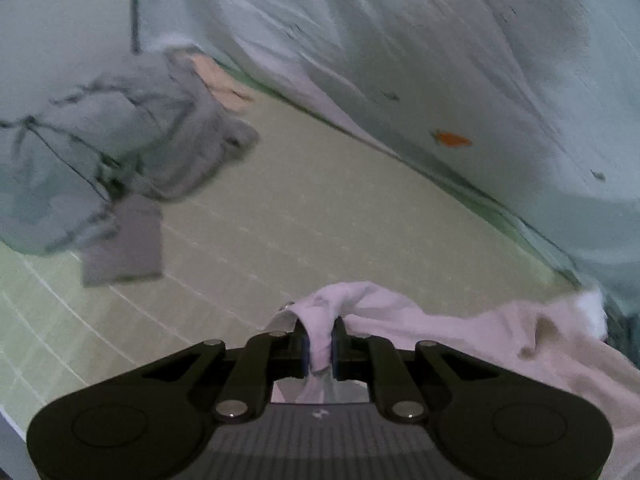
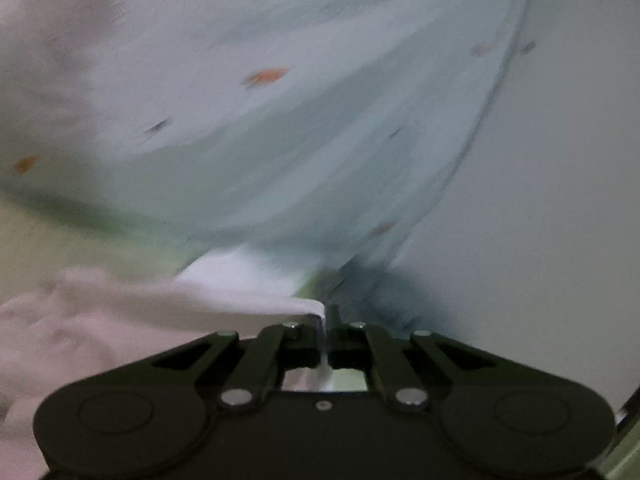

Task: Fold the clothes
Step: 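Grasp the shirt with the left gripper while the right gripper grasps another edge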

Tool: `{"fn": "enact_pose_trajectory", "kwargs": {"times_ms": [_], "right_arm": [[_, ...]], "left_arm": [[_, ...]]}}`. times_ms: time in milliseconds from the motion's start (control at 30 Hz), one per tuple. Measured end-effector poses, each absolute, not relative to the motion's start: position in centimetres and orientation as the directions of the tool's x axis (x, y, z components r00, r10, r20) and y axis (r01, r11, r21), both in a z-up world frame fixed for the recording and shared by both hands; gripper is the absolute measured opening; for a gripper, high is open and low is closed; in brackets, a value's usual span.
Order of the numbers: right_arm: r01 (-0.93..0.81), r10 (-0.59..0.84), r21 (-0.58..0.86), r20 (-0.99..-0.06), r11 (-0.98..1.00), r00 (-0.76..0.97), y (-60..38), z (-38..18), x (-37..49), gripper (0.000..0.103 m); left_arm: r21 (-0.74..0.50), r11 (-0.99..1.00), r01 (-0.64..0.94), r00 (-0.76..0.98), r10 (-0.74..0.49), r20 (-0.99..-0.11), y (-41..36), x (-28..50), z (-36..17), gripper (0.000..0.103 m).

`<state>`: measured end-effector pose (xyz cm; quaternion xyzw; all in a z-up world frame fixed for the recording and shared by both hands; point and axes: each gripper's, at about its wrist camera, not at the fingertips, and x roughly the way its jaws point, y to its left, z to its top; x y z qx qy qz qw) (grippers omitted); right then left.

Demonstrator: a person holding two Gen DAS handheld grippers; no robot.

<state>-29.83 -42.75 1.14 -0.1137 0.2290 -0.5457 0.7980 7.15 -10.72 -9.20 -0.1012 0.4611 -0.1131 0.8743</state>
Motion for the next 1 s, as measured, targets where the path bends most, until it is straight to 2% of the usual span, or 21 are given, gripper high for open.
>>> {"fn": "enact_pose_trajectory", "kwargs": {"times_ms": [67, 100, 133, 267, 333, 400, 500, 733, 767, 833, 867, 900, 933, 967, 1000], "right_arm": [[0.857, -0.951, -0.420, -0.203, 0.299, 0.233, -45.5, 2.2, -30.1, 0.002], [0.868, -0.954, -0.409, -0.216, 0.280, 0.207, -47.0, 2.2, -30.1, 0.002], [0.878, -0.950, -0.390, -0.247, 0.277, 0.190, -48.5, 1.9, -30.3, 0.002], [0.917, -0.872, -0.273, -0.471, 0.291, 0.136, -53.4, -2.2, -31.9, 0.002], [0.923, -0.841, -0.267, -0.532, 0.275, 0.097, -54.3, -4.4, -32.6, 0.002], [0.906, -0.841, -0.313, -0.536, 0.284, 0.078, -54.4, -5.9, -32.9, 0.002], [0.870, -0.864, -0.375, -0.492, 0.319, 0.105, -55.5, -6.5, -32.4, 0.002], [0.858, -0.893, -0.341, -0.372, 0.384, 0.252, -59.7, -4.2, -28.2, 0.002], [0.862, -0.887, -0.330, -0.389, 0.386, 0.249, -59.9, -4.3, -27.8, 0.005], [0.869, -0.871, -0.310, -0.433, 0.385, 0.231, -60.5, -4.7, -27.1, 0.026], [0.873, -0.863, -0.300, -0.455, 0.383, 0.222, -60.7, -4.9, -26.7, 0.048], [0.888, -0.847, -0.254, -0.480, 0.383, 0.227, -60.6, -5.2, -27.1, 0.062], [0.904, -0.826, -0.192, -0.510, 0.382, 0.240, -60.2, -5.6, -28.0, 0.067], [0.918, -0.797, -0.123, -0.548, 0.377, 0.253, -59.8, -6.1, -29.1, 0.076], [0.928, -0.761, -0.055, -0.592, 0.368, 0.267, -59.3, -6.8, -30.2, 0.079]], "left_arm": [[-0.277, 0.960, 0.046, 0.543, -0.257, -0.799, -10.4, 7.7, -9.6, 0.012], [-0.279, 0.960, 0.015, 0.534, -0.243, -0.810, -10.2, 8.0, -9.8, 0.012], [-0.277, 0.961, -0.005, 0.526, -0.233, -0.818, -10.2, 8.1, -10.2, 0.012], [-0.257, 0.966, -0.023, 0.518, -0.208, -0.830, -10.6, 8.0, -10.9, 0.012], [-0.245, 0.969, -0.027, 0.519, -0.196, -0.832, -10.8, 8.0, -10.9, 0.012], [-0.233, 0.972, -0.030, 0.521, -0.184, -0.834, -11.0, 8.1, -11.0, 0.012], [-0.216, 0.976, -0.036, 0.523, -0.165, -0.836, -11.4, 8.1, -11.1, 0.012], [-0.222, 0.972, -0.071, 0.518, -0.154, -0.841, -11.1, 7.4, -11.2, 0.013], [-0.227, 0.971, -0.078, 0.517, -0.155, -0.842, -11.0, 7.2, -11.2, 0.014], [-0.236, 0.967, -0.091, 0.514, -0.157, -0.843, -10.8, 6.9, -11.3, 0.022], [-0.241, 0.966, -0.098, 0.513, -0.158, -0.844, -10.6, 6.7, -11.3, 0.024], [-0.246, 0.964, -0.105, 0.512, -0.159, -0.844, -10.5, 6.6, -11.3, 0.031], [-0.250, 0.962, -0.112, 0.510, -0.160, -0.845, -10.4, 6.4, -11.3, 0.043], [-0.255, 0.960, -0.119, 0.509, -0.161, -0.845, -10.3, 6.3, -11.4, 0.049], [-0.259, 0.958, -0.125, 0.508, -0.163, -0.846, -10.2, 6.1, -11.4, 0.055]]}}
